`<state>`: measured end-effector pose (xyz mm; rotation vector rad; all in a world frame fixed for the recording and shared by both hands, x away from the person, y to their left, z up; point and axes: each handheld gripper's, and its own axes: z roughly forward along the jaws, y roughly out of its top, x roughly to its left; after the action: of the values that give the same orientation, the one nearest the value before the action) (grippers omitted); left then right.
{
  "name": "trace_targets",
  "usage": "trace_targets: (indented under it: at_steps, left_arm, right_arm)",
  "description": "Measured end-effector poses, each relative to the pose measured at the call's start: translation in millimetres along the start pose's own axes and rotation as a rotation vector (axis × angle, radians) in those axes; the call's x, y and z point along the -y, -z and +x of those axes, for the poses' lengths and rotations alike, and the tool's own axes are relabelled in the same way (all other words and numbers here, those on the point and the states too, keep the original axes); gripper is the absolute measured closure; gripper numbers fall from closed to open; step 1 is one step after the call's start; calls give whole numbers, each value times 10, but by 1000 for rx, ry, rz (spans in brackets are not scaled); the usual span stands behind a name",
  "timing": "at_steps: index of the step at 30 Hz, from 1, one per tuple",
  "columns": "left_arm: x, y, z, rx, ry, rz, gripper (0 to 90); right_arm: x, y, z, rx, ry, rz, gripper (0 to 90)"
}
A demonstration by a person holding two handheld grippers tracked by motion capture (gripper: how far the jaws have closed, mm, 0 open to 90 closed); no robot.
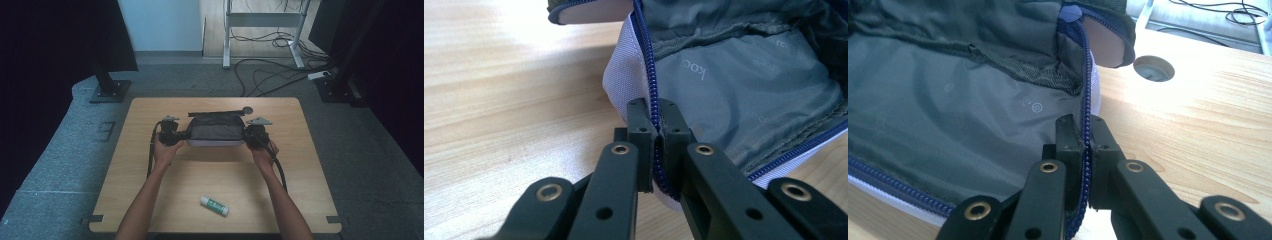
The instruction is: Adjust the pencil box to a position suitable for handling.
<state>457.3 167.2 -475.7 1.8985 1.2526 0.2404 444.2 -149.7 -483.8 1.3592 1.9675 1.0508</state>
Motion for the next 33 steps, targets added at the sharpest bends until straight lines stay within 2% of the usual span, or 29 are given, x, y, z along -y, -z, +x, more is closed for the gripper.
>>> trace_targets:
  at_steps: [6, 11, 14, 20, 33]
  left_arm:
    - [-12, 126, -54, 3, -27, -16, 871]
    - [-8, 199, -103, 6, -46, -25, 872]
    - [8, 229, -119, 11, -54, -27, 873]
    - [33, 302, -138, 21, -60, -40, 874]
    - [197, 430, -154, 51, -61, -70, 874]
  right_arm:
    - [6, 135, 39, -11, 11, -39, 859]
    - [22, 186, 43, -21, 0, -51, 859]
    - [27, 219, 51, -24, 8, -50, 859]
    - [20, 321, 92, -28, 29, -68, 859]
    - [97, 485, 191, -44, 39, -104, 860]
